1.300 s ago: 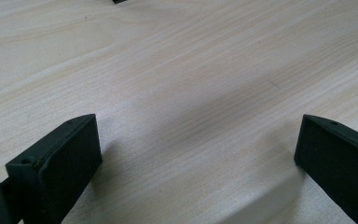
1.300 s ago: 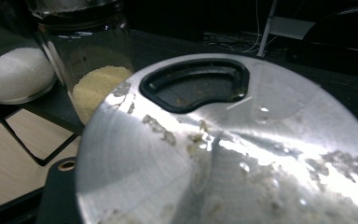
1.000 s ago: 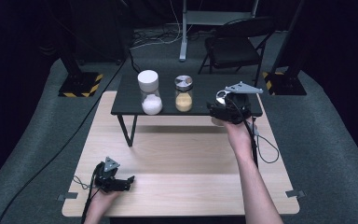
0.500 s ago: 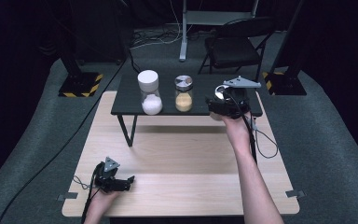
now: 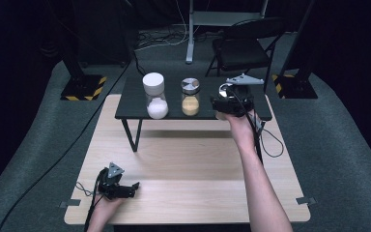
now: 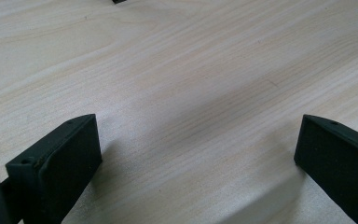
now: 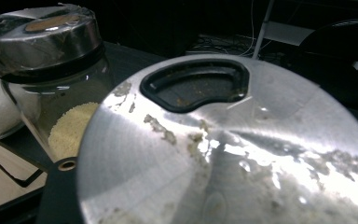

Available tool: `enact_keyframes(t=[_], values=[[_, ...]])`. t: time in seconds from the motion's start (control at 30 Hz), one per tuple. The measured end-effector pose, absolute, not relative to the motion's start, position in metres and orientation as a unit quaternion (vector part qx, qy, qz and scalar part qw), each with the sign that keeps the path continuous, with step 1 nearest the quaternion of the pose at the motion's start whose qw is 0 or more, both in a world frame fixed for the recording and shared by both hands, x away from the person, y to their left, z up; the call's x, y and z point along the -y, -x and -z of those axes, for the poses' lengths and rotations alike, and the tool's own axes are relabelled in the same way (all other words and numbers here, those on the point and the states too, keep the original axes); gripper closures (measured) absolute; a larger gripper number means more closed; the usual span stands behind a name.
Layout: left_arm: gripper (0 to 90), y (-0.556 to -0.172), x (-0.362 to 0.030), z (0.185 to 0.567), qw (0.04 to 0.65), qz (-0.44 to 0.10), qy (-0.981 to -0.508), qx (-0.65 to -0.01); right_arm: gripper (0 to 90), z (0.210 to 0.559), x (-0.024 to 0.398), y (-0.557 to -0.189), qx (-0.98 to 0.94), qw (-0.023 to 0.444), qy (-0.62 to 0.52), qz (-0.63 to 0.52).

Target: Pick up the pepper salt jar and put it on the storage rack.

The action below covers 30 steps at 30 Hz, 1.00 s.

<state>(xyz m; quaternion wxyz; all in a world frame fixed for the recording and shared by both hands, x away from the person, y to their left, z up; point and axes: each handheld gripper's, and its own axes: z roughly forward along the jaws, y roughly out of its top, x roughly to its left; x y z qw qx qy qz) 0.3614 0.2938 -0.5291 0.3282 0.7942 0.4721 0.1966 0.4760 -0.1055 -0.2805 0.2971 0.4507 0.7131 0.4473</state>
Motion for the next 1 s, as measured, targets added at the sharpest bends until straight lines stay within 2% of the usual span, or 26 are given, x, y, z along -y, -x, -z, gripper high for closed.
enact_keyframes(t=[1.0], values=[[0.2, -0.361, -0.294, 0.529, 0.328, -0.197, -0.794, -0.472, 29.3, 0.29, 0.099, -0.494, -0.708, 0.292, -0.457, -0.452]])
